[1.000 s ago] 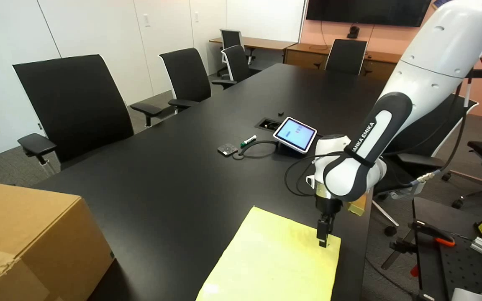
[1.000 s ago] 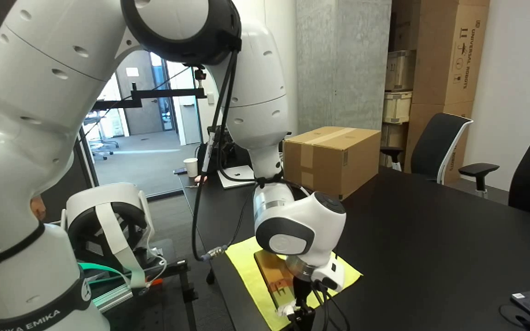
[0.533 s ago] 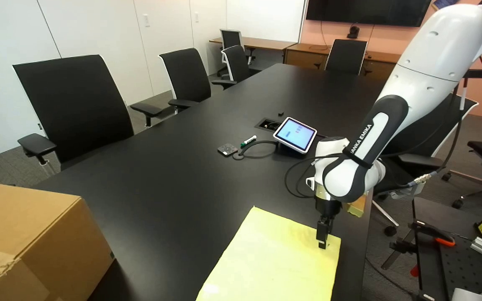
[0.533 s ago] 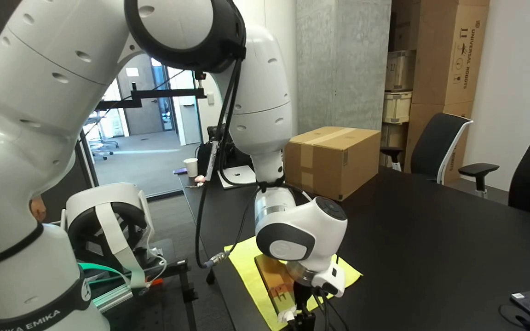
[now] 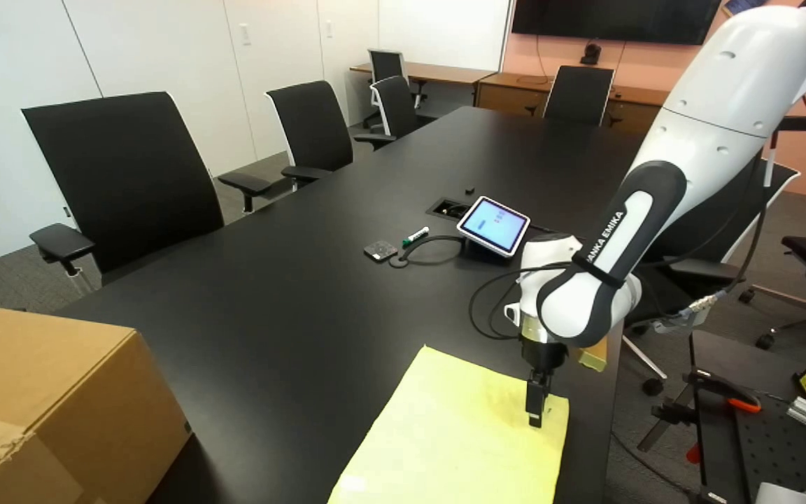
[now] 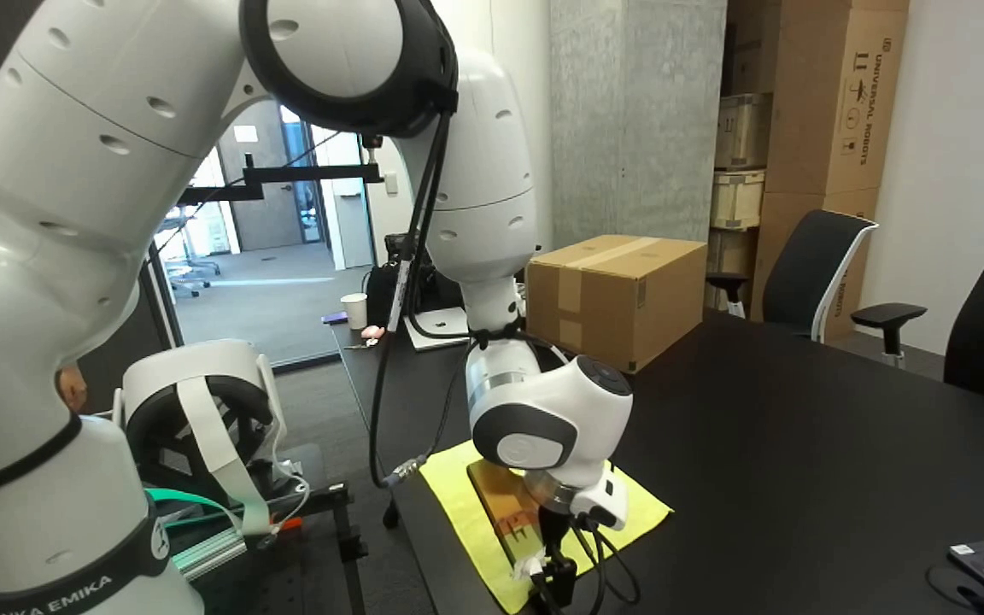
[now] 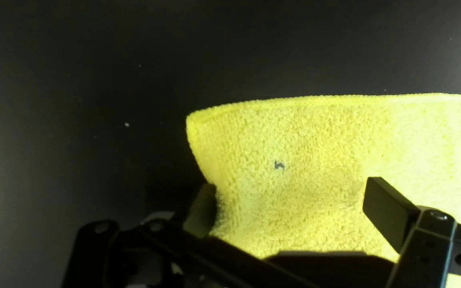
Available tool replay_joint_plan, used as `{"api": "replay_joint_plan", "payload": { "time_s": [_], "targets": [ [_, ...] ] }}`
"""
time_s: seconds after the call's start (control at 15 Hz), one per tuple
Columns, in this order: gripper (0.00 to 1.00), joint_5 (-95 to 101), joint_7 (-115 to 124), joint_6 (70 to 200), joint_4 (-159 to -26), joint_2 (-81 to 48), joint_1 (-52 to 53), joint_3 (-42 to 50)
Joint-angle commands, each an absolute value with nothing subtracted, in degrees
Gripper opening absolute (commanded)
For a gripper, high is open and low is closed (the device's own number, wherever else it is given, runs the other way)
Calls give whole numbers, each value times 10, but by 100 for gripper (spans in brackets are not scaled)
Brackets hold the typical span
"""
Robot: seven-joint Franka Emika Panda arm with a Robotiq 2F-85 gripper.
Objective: Fold the towel on the table
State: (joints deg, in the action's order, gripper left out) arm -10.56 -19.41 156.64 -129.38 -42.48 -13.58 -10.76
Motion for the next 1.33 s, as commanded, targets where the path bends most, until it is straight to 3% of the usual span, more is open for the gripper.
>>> {"api": "replay_joint_plan", "payload": {
  "time_s": [0.0, 1.13, 1.2, 1.27],
  "targets": [
    [100, -91, -191, 1553, -1290, -426, -135, -109],
    [100, -95, -192, 1466, -1284, -422, -115, -110],
    [97, -96, -191, 1465, -1283, -422, -114, -109],
    [80, -95, -189, 1464, -1279, -422, -111, -106]
  ]
}}
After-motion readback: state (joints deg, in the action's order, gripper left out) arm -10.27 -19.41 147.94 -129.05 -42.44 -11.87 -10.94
